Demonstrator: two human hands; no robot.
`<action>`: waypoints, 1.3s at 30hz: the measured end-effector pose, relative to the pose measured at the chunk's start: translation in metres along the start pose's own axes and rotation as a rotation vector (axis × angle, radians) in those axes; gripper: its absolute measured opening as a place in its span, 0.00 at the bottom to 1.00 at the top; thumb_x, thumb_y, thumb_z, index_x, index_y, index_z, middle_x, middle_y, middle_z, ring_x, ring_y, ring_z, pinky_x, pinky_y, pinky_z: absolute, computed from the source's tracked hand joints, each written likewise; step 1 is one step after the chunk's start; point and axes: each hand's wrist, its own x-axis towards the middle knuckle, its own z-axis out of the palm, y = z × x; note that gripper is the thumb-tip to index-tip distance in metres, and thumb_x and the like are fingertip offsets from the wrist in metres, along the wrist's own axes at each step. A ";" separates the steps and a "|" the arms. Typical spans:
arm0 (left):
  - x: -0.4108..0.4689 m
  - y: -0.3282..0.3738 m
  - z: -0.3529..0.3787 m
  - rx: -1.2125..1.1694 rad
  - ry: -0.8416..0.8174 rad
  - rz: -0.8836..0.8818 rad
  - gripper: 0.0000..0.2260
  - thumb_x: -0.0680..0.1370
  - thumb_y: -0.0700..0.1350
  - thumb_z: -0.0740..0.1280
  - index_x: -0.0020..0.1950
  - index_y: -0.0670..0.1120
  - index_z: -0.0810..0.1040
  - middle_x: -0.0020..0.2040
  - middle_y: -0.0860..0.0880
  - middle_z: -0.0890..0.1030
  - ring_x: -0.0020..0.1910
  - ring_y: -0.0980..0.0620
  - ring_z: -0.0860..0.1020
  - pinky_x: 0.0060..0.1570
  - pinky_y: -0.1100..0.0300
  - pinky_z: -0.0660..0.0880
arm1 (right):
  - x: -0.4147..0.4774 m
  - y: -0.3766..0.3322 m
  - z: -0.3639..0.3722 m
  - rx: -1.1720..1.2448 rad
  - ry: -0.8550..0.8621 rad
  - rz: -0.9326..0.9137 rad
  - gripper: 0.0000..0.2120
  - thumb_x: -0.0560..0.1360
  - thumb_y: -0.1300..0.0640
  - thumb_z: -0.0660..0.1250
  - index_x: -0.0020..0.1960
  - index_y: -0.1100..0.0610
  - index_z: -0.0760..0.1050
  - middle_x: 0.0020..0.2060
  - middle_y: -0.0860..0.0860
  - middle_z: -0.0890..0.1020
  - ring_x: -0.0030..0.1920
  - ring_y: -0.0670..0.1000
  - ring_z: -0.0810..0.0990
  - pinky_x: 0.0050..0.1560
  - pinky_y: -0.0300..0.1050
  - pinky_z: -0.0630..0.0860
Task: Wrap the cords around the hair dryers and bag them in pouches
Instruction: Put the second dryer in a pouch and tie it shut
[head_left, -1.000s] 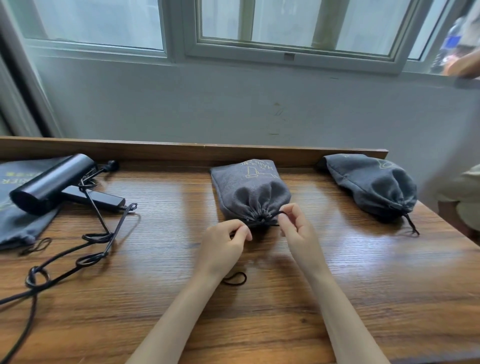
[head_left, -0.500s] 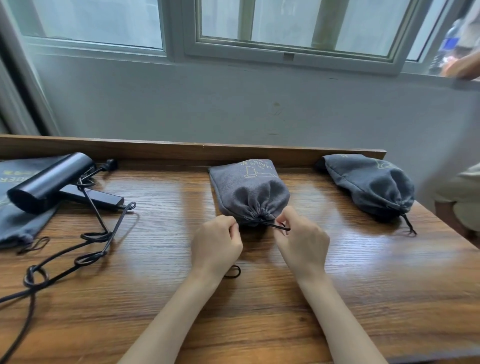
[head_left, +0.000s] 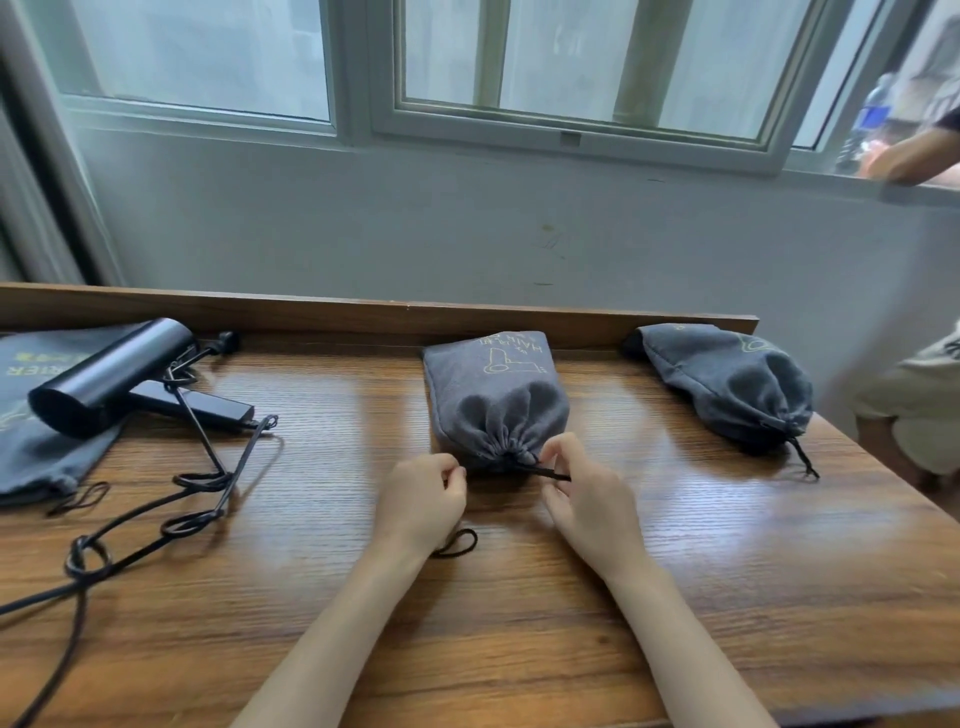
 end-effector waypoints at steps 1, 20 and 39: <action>-0.001 -0.001 -0.003 -0.050 -0.036 -0.022 0.13 0.76 0.42 0.62 0.31 0.47 0.73 0.34 0.48 0.80 0.39 0.49 0.76 0.40 0.56 0.69 | -0.002 -0.001 -0.002 0.117 -0.067 0.006 0.12 0.68 0.60 0.67 0.47 0.50 0.69 0.33 0.41 0.74 0.32 0.42 0.76 0.35 0.42 0.70; -0.039 0.036 0.005 -0.709 -0.454 -0.357 0.11 0.80 0.39 0.57 0.42 0.45 0.77 0.34 0.50 0.75 0.27 0.57 0.76 0.28 0.65 0.75 | -0.003 -0.020 -0.002 0.693 -0.355 0.210 0.11 0.74 0.65 0.66 0.38 0.52 0.79 0.31 0.45 0.81 0.32 0.39 0.76 0.33 0.32 0.71; -0.014 0.045 0.021 -1.049 -0.243 -0.524 0.06 0.79 0.39 0.61 0.42 0.41 0.74 0.36 0.47 0.77 0.35 0.52 0.77 0.31 0.65 0.73 | -0.009 -0.018 -0.002 0.536 -0.309 -0.041 0.09 0.73 0.53 0.65 0.41 0.55 0.82 0.35 0.46 0.83 0.36 0.47 0.81 0.38 0.43 0.76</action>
